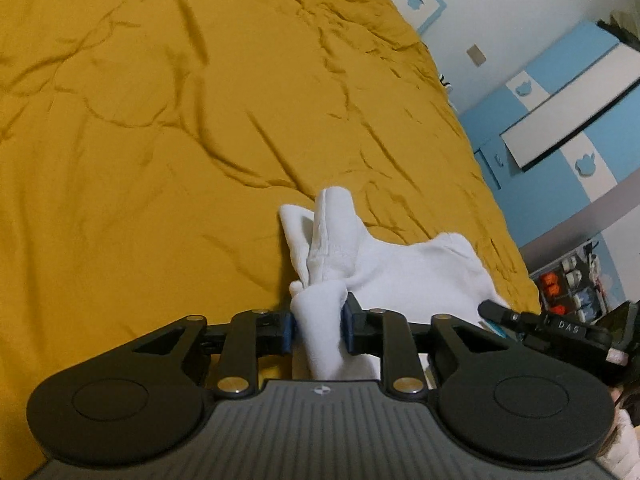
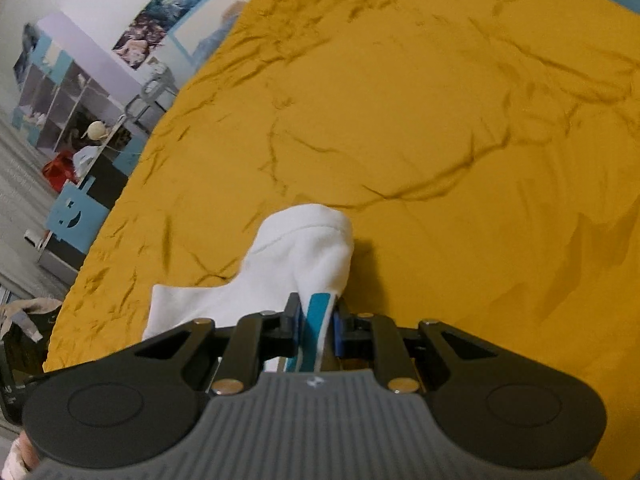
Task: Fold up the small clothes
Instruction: 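Lower the folded sweatshirt onto the bed and press it flat with both grippers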
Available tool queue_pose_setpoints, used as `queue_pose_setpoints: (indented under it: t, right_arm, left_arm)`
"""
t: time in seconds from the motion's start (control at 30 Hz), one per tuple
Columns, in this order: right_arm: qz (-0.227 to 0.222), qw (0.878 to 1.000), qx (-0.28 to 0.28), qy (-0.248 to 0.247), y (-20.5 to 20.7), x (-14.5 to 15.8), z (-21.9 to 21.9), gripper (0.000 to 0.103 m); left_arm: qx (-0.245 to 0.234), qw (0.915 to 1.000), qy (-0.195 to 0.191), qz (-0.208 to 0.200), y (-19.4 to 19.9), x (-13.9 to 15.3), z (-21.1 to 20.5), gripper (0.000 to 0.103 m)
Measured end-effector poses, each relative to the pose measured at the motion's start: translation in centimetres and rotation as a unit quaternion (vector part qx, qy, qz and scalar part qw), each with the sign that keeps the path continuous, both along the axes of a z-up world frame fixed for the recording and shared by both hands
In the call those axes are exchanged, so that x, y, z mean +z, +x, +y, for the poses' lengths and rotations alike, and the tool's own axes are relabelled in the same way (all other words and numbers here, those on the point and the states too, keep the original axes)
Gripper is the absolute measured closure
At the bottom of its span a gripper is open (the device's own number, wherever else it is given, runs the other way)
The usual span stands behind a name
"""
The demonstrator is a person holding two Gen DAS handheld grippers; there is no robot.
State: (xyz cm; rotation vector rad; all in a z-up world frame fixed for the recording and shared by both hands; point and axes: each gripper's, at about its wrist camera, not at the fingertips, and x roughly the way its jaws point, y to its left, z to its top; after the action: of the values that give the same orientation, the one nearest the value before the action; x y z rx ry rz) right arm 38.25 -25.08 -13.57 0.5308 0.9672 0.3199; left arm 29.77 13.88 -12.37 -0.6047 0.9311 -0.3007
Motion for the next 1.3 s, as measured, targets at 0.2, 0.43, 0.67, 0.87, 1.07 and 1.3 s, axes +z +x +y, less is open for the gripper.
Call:
queue_pose_setpoints:
  t: [0.2,0.43,0.67,0.87,1.07,1.3]
  right_arm:
    - [0.007,1.0,-0.022,-0.005,0.8,-1.3,-1.3,0.083]
    - [-0.027,0.997,-0.028,-0.066,-1.1,2.0,-2.5,0.083]
    - [-0.069,0.988,0.021,-0.138,-6.0,6.1,-2.1,0.078]
    - [-0.116,0.97,0.08,-0.196,-11.5,8.6,0.3,0.068]
    - [-0.153,0.959,0.119,-0.208,-17.3,9.2,2.5,0.066]
    - [-0.174,0.948,0.125,-0.234,-22.6,8.2,4.4,0.06]
  left_arm:
    - [0.016,0.9999,0.004,-0.003,0.1,0.0,0.8,0.065]
    - [0.08,0.9861,0.144,-0.022,-1.5,4.1,1.0,0.063]
    - [0.045,0.9844,0.158,-0.062,-5.7,8.6,-1.3,0.064]
    - [-0.04,0.9761,0.179,-0.117,-10.2,11.2,-6.6,0.064]
    - [-0.087,0.9619,0.2,-0.165,-15.3,11.6,-10.2,0.066]
    - [-0.107,0.9492,0.231,-0.185,-19.7,9.7,-12.8,0.073]
